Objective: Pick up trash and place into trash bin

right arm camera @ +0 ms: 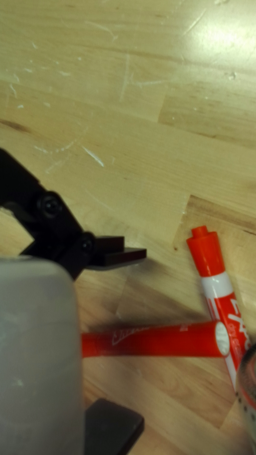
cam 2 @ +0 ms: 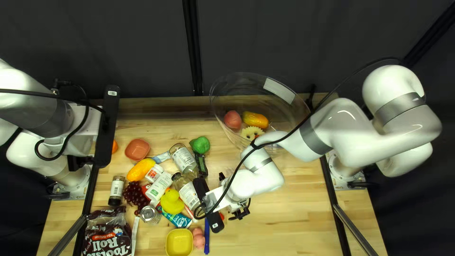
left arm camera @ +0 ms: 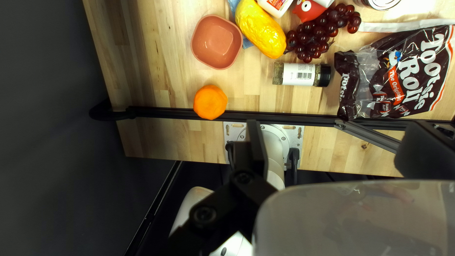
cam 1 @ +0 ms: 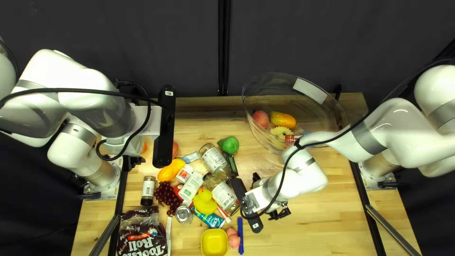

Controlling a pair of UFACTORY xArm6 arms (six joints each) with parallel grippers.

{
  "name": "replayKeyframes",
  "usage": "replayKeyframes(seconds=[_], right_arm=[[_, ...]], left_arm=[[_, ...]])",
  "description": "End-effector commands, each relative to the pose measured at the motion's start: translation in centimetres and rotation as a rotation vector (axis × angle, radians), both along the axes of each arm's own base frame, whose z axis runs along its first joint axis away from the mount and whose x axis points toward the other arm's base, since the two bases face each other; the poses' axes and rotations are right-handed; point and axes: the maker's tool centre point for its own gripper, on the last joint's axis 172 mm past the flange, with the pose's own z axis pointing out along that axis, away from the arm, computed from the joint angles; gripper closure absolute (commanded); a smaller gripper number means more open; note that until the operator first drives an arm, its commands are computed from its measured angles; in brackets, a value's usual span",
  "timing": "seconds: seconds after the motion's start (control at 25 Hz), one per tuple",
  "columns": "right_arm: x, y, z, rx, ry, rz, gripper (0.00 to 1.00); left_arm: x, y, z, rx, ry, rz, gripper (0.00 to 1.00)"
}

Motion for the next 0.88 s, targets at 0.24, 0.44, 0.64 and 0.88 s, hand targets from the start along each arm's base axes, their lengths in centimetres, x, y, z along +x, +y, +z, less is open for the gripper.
replayKeyframes(seconds=[0.24,0.44,0.64,0.88], right_arm=[[0.3,-0.2,-0.8,0.010,0.009,0.004,0.94],[0.2,0.0,0.6,-0.001,0.010,0.001,0.94],[-1.2,0.2,7.2,-0.063,-0.003,-0.026,0.93],[-6.4,-2.5,20.3,-0.197,-0.016,-0.195,0.97]], left_arm=[[0.0,0.0,0.0,0.000,0.000,0.000,0.00],[0.0,0.0,0.0,0.000,0.000,0.000,0.00],[0.0,0.0,0.0,0.000,0.000,0.000,0.00],[0.0,0.0,0.0,0.000,0.000,0.000,0.00]])
